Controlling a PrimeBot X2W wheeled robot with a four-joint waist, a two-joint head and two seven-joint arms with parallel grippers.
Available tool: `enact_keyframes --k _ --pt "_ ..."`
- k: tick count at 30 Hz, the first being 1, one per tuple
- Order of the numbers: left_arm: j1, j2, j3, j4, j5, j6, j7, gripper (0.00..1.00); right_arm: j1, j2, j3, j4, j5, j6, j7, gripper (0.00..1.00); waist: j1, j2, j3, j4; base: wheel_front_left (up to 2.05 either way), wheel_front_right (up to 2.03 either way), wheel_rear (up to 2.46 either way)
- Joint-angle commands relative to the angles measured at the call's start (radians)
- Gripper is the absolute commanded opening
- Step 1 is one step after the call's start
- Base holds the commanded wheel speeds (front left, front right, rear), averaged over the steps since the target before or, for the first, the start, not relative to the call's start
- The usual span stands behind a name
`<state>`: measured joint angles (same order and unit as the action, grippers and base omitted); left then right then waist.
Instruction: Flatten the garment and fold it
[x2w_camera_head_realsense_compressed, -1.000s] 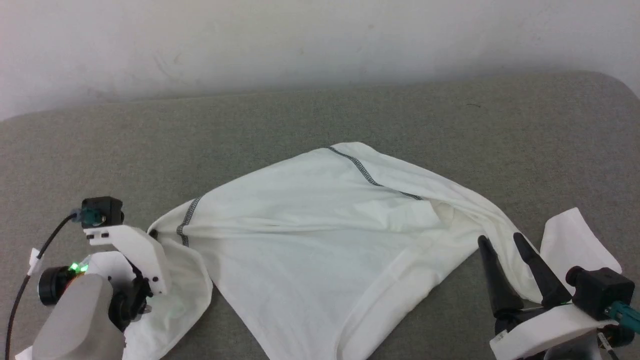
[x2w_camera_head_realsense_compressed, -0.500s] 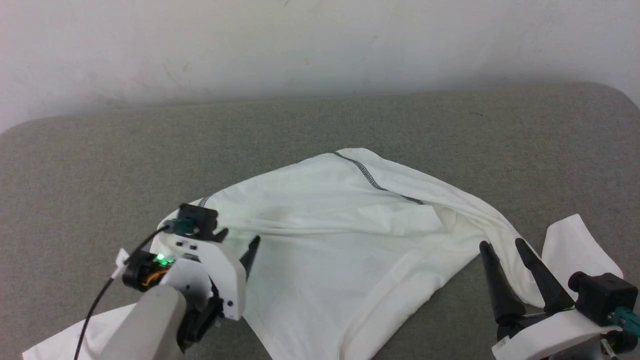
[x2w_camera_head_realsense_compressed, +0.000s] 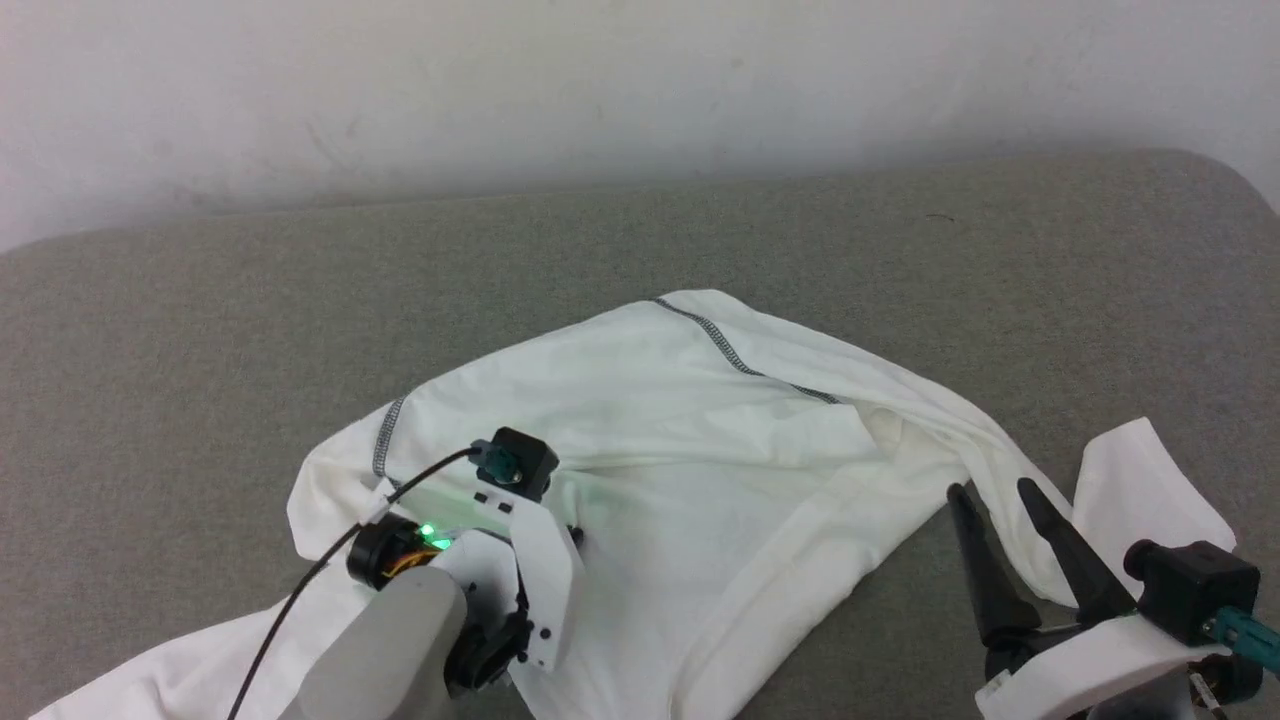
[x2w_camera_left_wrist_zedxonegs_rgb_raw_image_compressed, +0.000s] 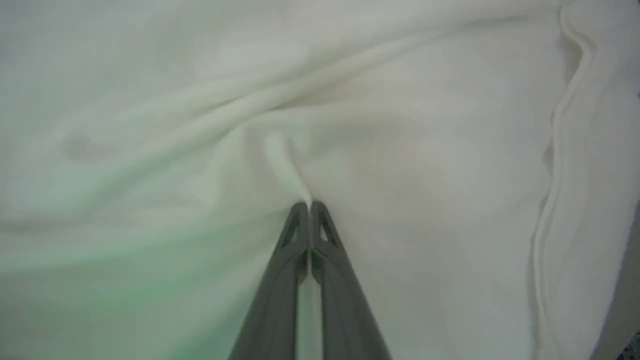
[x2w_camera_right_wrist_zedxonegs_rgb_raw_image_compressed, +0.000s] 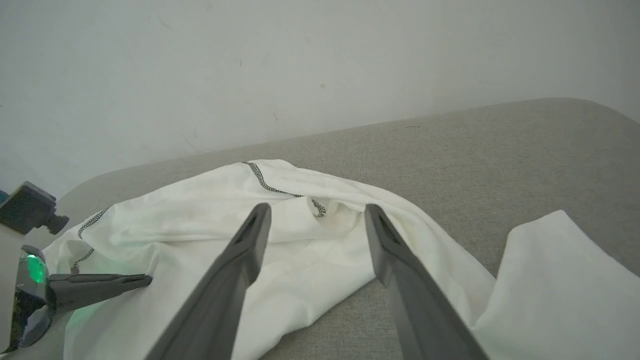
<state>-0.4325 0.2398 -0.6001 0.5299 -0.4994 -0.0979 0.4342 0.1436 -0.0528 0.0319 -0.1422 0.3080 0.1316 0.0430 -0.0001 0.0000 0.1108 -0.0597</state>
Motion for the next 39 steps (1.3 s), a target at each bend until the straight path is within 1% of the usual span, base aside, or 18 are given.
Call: enact_keyframes --k 1,4,7,11,15,17,18,19,22,25,30,32,35,39 --pt "0.043 -0.022 -0.034 0.029 -0.007 -0.016 0.005 0.00 -0.011 0.003 -0.005 0.002 0.005 -0.001 0.000 1.00 0.0001 0.0000 -0.007 -0.004 0.00 0.00 0.00" --pt "0.031 -0.032 -0.054 -0.020 0.004 -0.022 -0.059 0.00 -0.001 0.003 -0.020 0.004 0.006 -0.001 -0.002 1.00 0.0001 0.0000 -0.021 -0.002 0.00 0.00 0.00" --pt "0.030 -0.039 -0.097 -0.107 0.016 -0.027 -0.087 0.00 0.014 0.003 -0.034 0.003 0.005 -0.001 0.001 1.00 0.0001 0.0000 -0.040 0.006 0.00 0.00 0.00" --pt "0.081 -0.035 -0.196 -0.224 -0.013 -0.031 -0.046 0.00 0.023 0.003 -0.041 -0.003 0.002 -0.001 0.010 1.00 0.0001 0.0000 -0.056 0.014 0.00 0.00 0.00" --pt "0.151 -0.016 -0.306 -0.307 -0.088 -0.032 -0.003 0.00 0.024 0.003 -0.039 -0.010 0.001 -0.001 0.016 1.00 0.0001 0.0000 -0.060 0.019 0.00 0.00 0.00" --pt "0.175 -0.006 -0.323 -0.326 -0.109 -0.032 -0.013 0.00 0.026 0.003 -0.038 -0.013 0.003 -0.001 0.018 1.00 0.0001 0.0000 -0.057 0.024 0.00 0.00 0.00" --pt "0.183 -0.002 -0.321 -0.330 -0.111 -0.032 -0.027 0.89 0.026 0.003 -0.036 -0.014 0.004 -0.001 0.018 1.00 0.0001 0.0000 -0.056 0.026 0.00 0.00 0.00" --pt "0.190 0.000 -0.312 -0.334 -0.111 -0.024 -0.046 1.00 0.026 0.003 -0.036 -0.015 0.005 -0.001 0.018 1.00 0.0001 0.0000 -0.055 0.028 0.00 0.00 0.00" --pt "0.199 0.003 -0.263 -0.368 -0.112 0.013 -0.118 1.00 0.029 0.003 -0.038 -0.019 0.005 -0.001 0.019 1.00 0.0001 0.0000 -0.055 0.037 0.00 0.00 0.00" --pt "0.201 0.026 -0.197 -0.422 -0.116 0.058 -0.176 1.00 0.033 0.003 -0.040 -0.024 0.002 -0.001 0.021 1.00 0.0001 0.0000 -0.062 0.047 0.00 0.00 0.00" --pt "0.178 0.120 -0.072 -0.480 -0.113 0.143 -0.196 1.00 0.038 0.003 -0.040 -0.032 0.003 -0.001 0.024 1.00 0.0001 0.0000 -0.068 0.062 0.00 0.00 0.00" --pt "0.160 0.148 -0.027 -0.472 -0.125 0.162 -0.193 1.00 0.035 0.003 -0.038 -0.034 0.003 -0.001 0.026 1.00 0.0001 0.0000 -0.063 0.066 0.00 0.00 0.00" --pt "0.120 0.170 0.015 -0.420 -0.146 0.167 -0.178 1.00 0.028 0.003 -0.033 -0.037 0.000 -0.001 0.030 1.00 0.0001 0.0000 -0.049 0.065 0.00 0.00 0.00" --pt "0.043 0.158 0.020 -0.307 -0.164 0.141 -0.146 1.00 0.014 0.003 -0.027 -0.039 -0.003 -0.001 0.036 1.00 0.0001 0.0000 -0.019 0.056 0.00 0.00 0.00"
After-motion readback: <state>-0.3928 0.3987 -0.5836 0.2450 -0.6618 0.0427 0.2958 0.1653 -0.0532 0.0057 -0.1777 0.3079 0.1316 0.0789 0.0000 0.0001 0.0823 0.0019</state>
